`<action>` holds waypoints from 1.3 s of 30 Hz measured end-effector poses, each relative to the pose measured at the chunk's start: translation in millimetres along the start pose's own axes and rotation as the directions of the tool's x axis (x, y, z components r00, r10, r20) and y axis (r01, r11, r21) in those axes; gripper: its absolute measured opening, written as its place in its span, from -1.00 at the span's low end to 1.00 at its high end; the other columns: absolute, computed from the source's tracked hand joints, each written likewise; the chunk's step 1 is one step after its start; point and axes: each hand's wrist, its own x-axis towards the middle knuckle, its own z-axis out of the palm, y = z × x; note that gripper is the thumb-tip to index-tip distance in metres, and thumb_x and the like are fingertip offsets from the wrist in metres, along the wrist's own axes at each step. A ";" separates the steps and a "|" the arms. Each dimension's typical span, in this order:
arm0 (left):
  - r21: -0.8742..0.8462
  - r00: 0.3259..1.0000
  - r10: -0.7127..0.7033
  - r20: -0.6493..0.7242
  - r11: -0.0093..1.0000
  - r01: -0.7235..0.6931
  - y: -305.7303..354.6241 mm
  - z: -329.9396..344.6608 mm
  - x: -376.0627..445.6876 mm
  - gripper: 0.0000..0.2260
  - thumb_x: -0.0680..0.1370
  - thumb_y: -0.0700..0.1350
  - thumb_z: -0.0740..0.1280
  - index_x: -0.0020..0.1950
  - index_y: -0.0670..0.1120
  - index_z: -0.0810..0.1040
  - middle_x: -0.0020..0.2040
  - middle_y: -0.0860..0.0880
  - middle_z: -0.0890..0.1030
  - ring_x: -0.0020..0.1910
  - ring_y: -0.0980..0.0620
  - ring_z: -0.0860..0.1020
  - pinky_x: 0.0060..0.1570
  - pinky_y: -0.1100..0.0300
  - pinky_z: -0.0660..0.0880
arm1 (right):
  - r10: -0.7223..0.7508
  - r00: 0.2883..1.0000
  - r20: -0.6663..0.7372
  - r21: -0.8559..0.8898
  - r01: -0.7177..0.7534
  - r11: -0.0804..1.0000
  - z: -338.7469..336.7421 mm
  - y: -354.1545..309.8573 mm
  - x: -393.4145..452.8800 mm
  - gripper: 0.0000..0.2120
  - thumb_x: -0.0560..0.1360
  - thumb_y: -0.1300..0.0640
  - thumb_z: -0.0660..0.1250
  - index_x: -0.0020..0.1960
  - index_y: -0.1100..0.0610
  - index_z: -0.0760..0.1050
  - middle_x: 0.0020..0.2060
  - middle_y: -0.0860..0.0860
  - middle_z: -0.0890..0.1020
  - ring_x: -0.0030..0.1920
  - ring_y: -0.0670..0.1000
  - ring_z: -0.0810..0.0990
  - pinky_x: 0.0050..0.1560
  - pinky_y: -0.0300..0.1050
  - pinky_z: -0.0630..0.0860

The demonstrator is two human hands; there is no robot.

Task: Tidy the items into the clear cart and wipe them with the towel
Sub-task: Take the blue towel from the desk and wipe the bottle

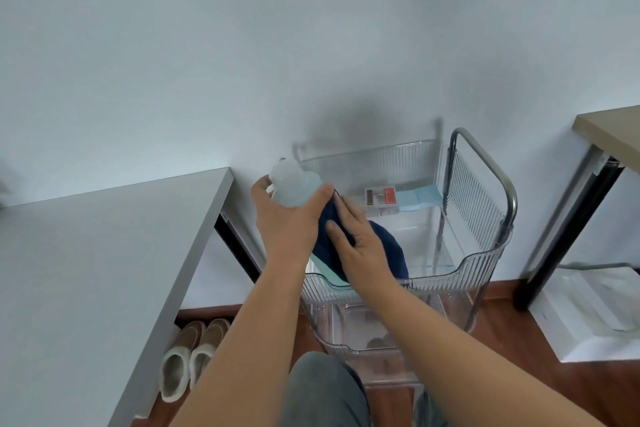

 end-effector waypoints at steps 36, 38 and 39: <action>-0.725 0.926 0.191 0.325 0.679 0.114 82.2 -14.5 23.9 -0.13 0.17 0.08 0.61 0.30 -0.28 0.32 0.04 -0.23 0.40 0.01 -0.21 0.45 0.04 -0.13 0.41 | -0.012 0.930 0.367 -0.124 0.062 0.990 -84.8 -53.1 33.6 -0.11 0.17 -0.12 0.62 0.35 -0.40 0.22 0.09 -0.25 0.60 0.06 -0.13 0.63 0.02 -0.05 0.63; -0.657 0.956 0.159 0.246 0.752 0.044 82.2 -6.3 17.1 -0.11 0.29 0.12 0.51 0.44 -0.30 0.24 0.12 -0.21 0.44 0.07 -0.20 0.48 0.03 -0.10 0.47 | -0.069 0.968 0.243 -0.125 0.101 0.987 -78.1 -49.7 26.5 -0.12 0.17 -0.08 0.61 0.36 -0.38 0.23 0.06 -0.27 0.59 0.03 -0.14 0.63 -0.03 -0.07 0.63; -0.586 0.967 0.144 0.212 0.810 0.008 80.4 0.2 8.9 -0.14 0.31 0.16 0.50 0.46 -0.21 0.26 0.14 -0.17 0.51 0.08 -0.14 0.56 0.00 -0.04 0.54 | -0.098 0.982 0.159 -0.165 0.124 0.978 -74.6 -49.2 23.7 -0.11 0.16 -0.11 0.60 0.36 -0.38 0.22 0.05 -0.27 0.59 0.03 -0.14 0.62 -0.03 -0.06 0.63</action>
